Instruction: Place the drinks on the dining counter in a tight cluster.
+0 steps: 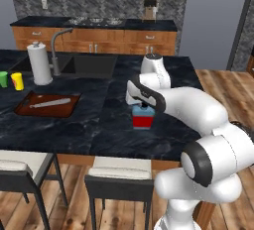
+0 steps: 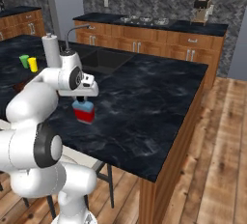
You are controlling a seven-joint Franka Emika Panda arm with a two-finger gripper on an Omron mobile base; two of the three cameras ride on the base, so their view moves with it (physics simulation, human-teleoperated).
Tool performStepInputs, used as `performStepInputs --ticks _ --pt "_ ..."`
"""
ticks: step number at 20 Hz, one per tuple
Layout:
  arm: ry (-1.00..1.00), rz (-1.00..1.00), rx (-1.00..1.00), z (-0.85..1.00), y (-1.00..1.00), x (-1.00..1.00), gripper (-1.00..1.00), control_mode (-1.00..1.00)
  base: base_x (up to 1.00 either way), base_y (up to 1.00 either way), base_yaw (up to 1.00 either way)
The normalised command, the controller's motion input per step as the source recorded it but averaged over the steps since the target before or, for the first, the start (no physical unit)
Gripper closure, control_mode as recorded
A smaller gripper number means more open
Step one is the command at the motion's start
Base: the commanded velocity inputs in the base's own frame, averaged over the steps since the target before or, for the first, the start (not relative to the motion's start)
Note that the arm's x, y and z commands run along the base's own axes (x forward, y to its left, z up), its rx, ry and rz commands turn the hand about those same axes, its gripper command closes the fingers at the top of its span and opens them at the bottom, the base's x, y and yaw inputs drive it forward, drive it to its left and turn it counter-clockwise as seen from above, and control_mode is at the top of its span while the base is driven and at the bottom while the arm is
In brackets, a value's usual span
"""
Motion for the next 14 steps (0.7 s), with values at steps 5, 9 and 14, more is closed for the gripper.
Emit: performStepInputs --ticks 5,9,14 --pt "0.08 0.00 0.00 -0.06 0.00 0.07 1.00 -1.00 0.00 0.00 0.00" --pt "0.00 0.00 0.00 -0.33 0.00 0.13 1.00 -1.00 0.00 0.00 0.00" --pt "0.00 0.00 0.00 -0.43 0.01 0.06 1.00 -1.00 0.00 0.00 0.00"
